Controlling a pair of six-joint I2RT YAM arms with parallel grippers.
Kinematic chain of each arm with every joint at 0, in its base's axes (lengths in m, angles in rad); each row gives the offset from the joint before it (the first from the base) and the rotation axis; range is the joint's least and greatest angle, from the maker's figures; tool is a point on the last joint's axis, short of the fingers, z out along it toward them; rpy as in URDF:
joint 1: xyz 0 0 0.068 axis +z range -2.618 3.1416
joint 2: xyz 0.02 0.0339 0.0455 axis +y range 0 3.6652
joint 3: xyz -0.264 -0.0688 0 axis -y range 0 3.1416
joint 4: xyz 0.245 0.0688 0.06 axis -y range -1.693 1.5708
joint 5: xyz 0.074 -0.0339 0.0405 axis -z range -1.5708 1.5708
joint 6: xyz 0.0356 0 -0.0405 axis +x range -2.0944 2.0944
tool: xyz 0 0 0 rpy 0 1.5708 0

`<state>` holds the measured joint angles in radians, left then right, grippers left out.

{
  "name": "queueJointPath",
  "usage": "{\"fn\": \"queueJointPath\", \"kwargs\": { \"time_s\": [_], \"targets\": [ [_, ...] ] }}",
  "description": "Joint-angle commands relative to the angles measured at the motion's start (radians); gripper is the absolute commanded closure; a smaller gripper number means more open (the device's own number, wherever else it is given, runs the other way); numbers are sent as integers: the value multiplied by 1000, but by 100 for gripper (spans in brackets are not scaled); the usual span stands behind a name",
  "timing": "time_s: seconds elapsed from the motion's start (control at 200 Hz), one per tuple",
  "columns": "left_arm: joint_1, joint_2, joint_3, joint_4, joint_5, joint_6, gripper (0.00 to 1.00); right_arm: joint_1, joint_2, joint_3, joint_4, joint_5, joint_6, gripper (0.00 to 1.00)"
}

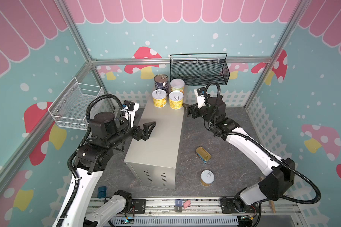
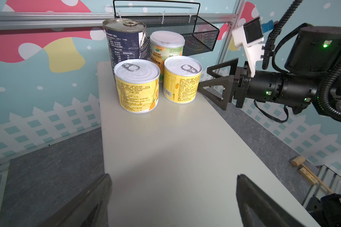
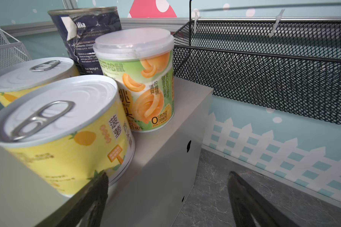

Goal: Place and organize the canned foods onto the counter

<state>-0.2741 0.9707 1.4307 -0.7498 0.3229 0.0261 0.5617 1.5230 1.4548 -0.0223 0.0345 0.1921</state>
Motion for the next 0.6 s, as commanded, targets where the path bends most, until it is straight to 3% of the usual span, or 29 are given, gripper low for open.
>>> {"fn": "queueJointPath", "kwargs": {
  "time_s": [0.0, 0.595],
  "targets": [
    [9, 0, -9, 13, 19, 3, 1, -5, 14, 29, 7, -5, -9, 5],
    [12, -2, -10, 14, 23, 0, 1, -9, 6, 16, 5, -7, -10, 4]
  ]
}}
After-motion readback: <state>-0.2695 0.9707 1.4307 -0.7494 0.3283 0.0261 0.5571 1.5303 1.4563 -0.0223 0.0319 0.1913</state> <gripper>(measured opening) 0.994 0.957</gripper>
